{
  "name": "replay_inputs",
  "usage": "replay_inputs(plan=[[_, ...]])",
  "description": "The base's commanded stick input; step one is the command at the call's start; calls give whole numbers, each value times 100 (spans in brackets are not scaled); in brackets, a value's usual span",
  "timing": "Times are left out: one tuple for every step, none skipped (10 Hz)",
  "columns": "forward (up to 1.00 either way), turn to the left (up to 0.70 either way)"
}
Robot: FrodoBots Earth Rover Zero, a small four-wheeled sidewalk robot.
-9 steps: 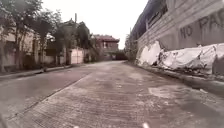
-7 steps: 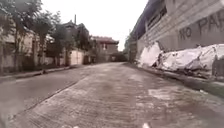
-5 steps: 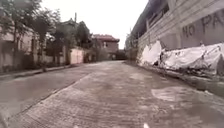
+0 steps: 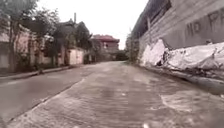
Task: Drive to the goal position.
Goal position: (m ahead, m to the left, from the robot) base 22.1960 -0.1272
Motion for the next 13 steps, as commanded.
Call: replay_inputs(plan=[[70,0],[70,0],[70,0],[70,0],[70,0],[70,0],[70,0],[70,0],[70,0],[70,0],[70,0],[70,0],[70,0]])
